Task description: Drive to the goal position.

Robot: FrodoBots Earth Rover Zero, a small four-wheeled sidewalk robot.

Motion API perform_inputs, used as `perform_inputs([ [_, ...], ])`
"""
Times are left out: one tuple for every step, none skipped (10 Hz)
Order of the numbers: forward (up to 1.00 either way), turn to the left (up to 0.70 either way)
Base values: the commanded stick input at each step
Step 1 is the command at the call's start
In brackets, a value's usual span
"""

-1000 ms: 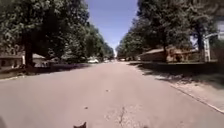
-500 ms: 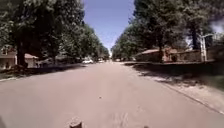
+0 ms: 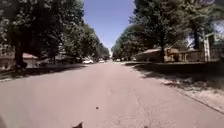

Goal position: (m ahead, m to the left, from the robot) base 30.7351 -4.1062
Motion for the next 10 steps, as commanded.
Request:
perform_inputs([
  [0.70, 0.00],
  [0.70, 0.00],
  [0.70, 0.00],
  [0.70, 0.00],
  [0.70, 0.00],
  [0.70, 0.00],
  [0.70, 0.00],
  [0.70, 0.00],
  [0.70, 0.00],
  [0.70, 0.00],
])
